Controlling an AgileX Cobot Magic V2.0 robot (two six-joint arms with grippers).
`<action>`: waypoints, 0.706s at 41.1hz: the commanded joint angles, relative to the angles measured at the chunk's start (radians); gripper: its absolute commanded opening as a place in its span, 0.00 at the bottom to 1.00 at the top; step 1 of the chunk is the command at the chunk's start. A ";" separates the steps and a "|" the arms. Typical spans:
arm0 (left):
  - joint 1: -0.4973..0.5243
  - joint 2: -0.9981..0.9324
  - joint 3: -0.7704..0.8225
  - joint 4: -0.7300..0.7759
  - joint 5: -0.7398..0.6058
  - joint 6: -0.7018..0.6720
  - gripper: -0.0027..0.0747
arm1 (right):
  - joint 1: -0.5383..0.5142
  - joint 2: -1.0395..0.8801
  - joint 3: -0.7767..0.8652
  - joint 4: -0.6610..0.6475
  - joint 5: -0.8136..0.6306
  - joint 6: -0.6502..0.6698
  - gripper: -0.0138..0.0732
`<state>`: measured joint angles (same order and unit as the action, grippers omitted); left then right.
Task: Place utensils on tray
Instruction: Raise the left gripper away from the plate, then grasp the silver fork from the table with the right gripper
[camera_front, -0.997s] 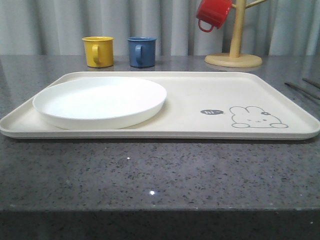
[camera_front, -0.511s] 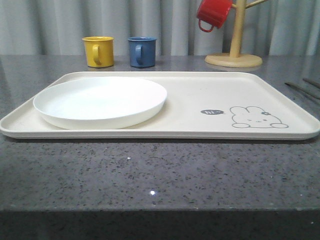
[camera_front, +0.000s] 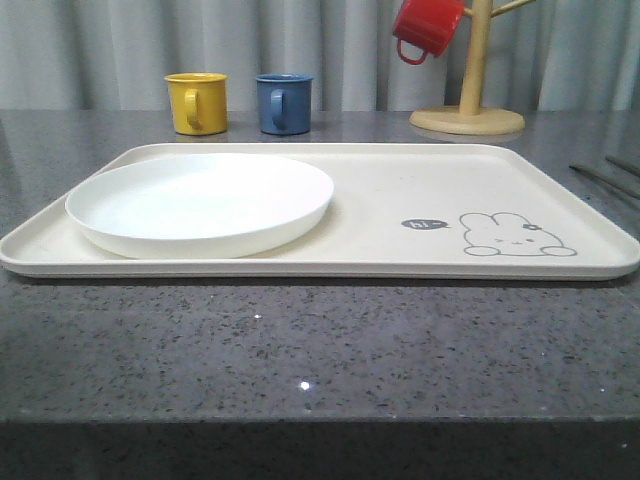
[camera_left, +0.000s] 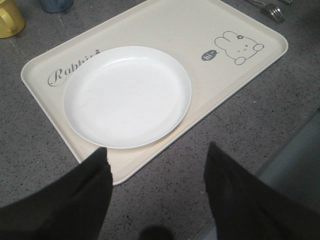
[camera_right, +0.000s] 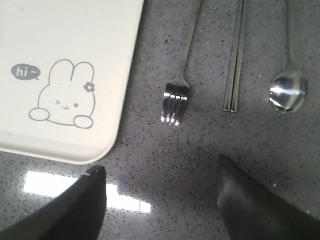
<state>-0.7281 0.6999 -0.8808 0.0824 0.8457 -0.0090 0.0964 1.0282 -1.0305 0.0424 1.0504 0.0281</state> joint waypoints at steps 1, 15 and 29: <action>-0.007 -0.003 -0.026 -0.002 -0.073 -0.011 0.55 | 0.003 0.069 -0.072 -0.004 -0.009 -0.013 0.73; -0.007 -0.003 -0.026 -0.002 -0.073 -0.011 0.55 | -0.016 0.352 -0.173 -0.073 -0.004 0.069 0.69; -0.007 -0.003 -0.026 -0.002 -0.073 -0.011 0.55 | -0.022 0.559 -0.310 -0.063 -0.031 0.093 0.59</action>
<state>-0.7281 0.6999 -0.8808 0.0824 0.8438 -0.0090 0.0793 1.5834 -1.2749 -0.0093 1.0468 0.1086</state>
